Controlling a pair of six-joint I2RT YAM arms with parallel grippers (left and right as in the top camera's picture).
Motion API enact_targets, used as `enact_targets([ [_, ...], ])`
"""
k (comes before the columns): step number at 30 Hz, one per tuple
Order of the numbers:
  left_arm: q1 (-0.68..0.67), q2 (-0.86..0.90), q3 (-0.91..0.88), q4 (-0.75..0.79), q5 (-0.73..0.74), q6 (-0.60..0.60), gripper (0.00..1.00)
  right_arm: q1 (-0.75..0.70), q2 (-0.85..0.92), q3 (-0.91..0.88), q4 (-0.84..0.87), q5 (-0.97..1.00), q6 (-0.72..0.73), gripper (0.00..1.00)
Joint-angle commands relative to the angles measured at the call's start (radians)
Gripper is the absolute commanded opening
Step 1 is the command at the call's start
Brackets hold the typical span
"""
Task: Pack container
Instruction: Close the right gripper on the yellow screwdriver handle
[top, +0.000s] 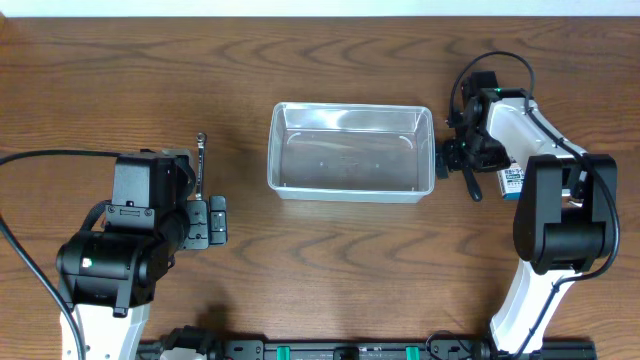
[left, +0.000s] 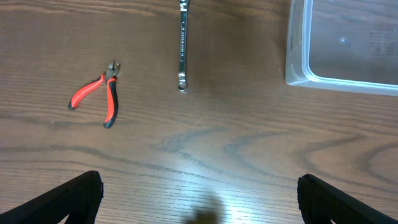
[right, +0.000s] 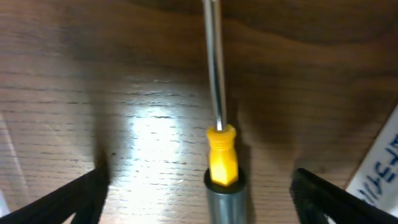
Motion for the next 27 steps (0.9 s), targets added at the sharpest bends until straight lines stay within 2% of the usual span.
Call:
enact_targets([
  [1,-0.003,0.004,0.023,-0.003,-0.013,-0.009,0.98,-0.004,0.045,-0.007,0.002,-0.009,-0.011,0.84],
  [11,-0.003,0.004,0.023,-0.003,-0.013,-0.009,0.98,-0.004,0.045,-0.007,-0.002,-0.026,-0.011,0.57],
  [20,-0.003,0.004,0.023,-0.003,-0.013,-0.009,0.98,-0.004,0.045,-0.007,-0.002,-0.026,-0.011,0.43],
  [27,-0.003,0.004,0.023,-0.003,-0.013,-0.009,0.98,-0.004,0.045,-0.007,0.002,-0.026,-0.011,0.27],
])
